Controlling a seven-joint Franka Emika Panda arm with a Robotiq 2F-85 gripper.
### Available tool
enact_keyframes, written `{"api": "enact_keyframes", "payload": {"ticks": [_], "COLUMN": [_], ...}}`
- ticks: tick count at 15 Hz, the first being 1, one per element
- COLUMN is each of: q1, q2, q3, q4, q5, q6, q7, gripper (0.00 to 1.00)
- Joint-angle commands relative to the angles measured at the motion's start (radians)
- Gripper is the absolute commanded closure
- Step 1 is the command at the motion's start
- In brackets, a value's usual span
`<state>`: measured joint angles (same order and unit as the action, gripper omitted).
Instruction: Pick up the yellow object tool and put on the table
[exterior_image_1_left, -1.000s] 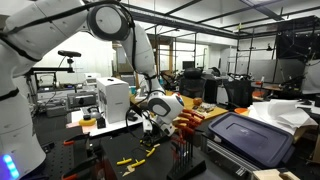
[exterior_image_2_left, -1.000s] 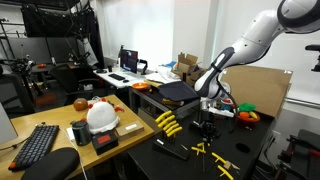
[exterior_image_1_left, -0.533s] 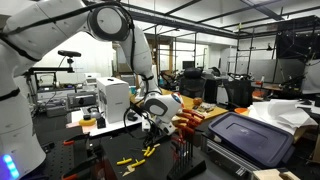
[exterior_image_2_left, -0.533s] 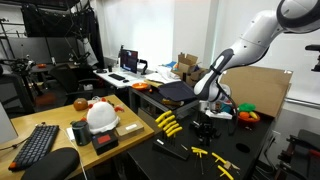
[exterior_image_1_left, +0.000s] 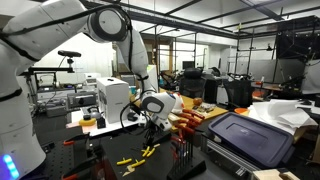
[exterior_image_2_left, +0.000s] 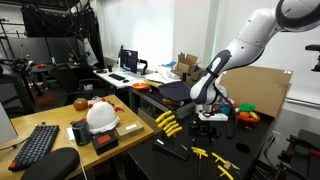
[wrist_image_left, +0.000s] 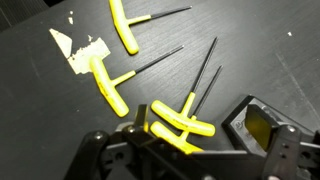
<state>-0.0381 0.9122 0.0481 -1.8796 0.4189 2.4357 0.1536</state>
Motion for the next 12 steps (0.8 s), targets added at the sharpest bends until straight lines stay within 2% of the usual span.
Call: {"api": "enact_keyframes", "payload": {"ticks": [1,5,12], "q1": [0.068,0.174,0.396], "q2": [-0.050,-0.068,-0.162], "q3": [-0.031,-0.083,-0.265], "q4": [-0.045,-0.036,-0.049], "q5": [-0.052,-0.146,-0.384], "q6": [0.013,0.008,-0.015], "q7": [0.100,0.220,0.544], "gripper": [0.00,0.00,0.00]}}
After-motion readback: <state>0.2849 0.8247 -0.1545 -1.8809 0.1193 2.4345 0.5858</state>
